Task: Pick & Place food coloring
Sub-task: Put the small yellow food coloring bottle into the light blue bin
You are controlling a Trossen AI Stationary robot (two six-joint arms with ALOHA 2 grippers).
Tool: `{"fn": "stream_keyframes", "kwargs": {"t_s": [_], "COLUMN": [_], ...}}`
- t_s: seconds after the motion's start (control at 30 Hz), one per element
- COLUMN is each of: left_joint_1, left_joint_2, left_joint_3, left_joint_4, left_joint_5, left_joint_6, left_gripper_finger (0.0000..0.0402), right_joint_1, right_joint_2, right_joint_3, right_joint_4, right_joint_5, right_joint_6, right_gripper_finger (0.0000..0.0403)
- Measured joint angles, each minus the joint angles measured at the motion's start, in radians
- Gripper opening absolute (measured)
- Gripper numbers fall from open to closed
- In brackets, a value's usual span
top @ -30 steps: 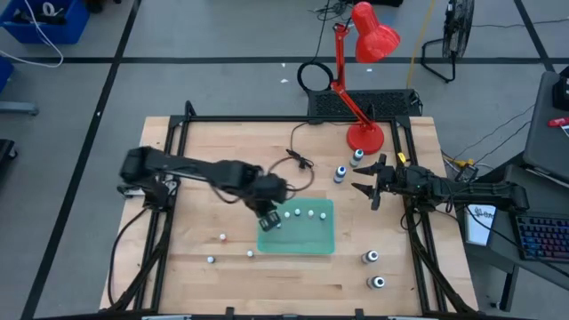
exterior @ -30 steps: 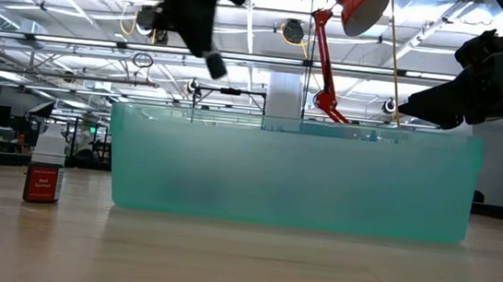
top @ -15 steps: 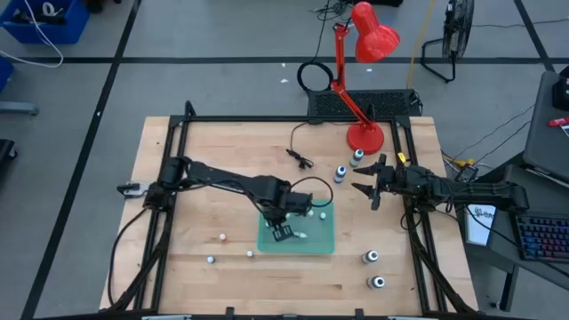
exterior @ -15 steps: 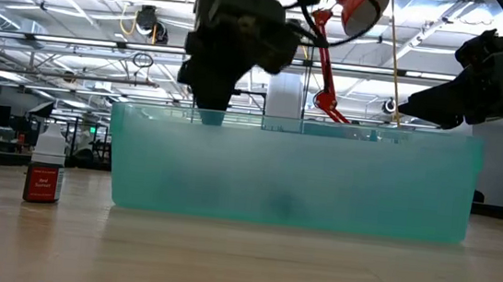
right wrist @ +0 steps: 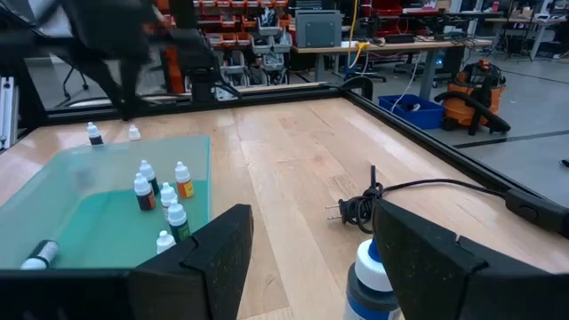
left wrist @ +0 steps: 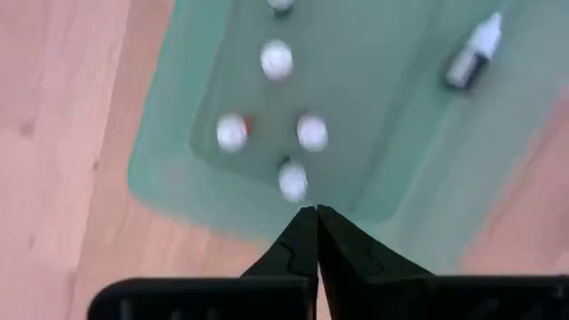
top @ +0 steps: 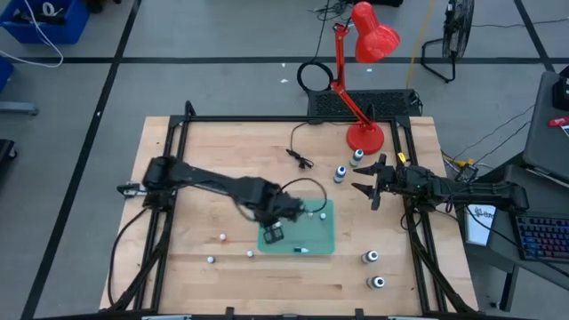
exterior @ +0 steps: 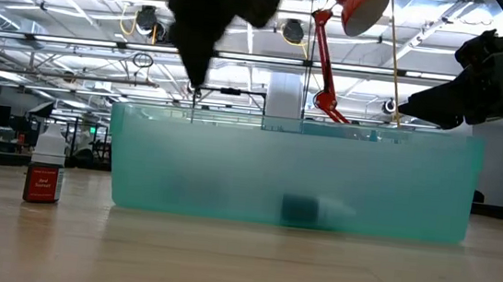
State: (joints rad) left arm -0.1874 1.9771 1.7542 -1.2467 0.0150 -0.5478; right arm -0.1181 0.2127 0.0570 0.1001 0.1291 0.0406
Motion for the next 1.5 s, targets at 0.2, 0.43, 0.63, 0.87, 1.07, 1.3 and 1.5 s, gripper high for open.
{"fn": "stream_keyframes", "kwargs": {"t_s": [0.2, 0.43, 0.63, 0.87, 1.07, 1.3, 1.5], "left_joint_1": [-0.125, -0.26, -0.314, -0.315, -0.314, -0.314, -0.311], "left_joint_2": [-0.155, -0.316, -0.327, -0.328, -0.328, -0.328, -0.328], "left_joint_3": [-0.085, -0.343, -0.519, -0.647, -0.695, -0.75, -0.779], "left_joint_4": [-0.112, -0.039, 0.078, 0.153, 0.201, 0.311, 0.316], "left_joint_5": [-0.168, -0.198, -0.09, -0.067, -0.046, -0.041, -0.047], "left_joint_6": [-0.325, -0.78, -0.948, -1.013, -1.026, -1.025, -1.026], "left_gripper_finger": [0.0014, 0.0104, 0.0179, 0.0206, 0.0207, 0.0207, 0.0207], "right_joint_1": [0.0, 0.0, 0.0, 0.0, 0.0, 0.0, 0.0], "right_joint_2": [0.0, 0.0, 0.0, 0.0, 0.0, 0.0, 0.0], "right_joint_3": [0.0, 0.0, 0.0, 0.0, 0.0, 0.0, 0.0], "right_joint_4": [0.0, 0.0, 0.0, 0.0, 0.0, 0.0, 0.0], "right_joint_5": [0.0, 0.0, 0.0, 0.0, 0.0, 0.0, 0.0], "right_joint_6": [0.0, 0.0, 0.0, 0.0, 0.0, 0.0, 0.0], "right_gripper_finger": [0.0222, 0.0222, 0.0222, 0.0222, 0.0222, 0.0222, 0.0222]}}
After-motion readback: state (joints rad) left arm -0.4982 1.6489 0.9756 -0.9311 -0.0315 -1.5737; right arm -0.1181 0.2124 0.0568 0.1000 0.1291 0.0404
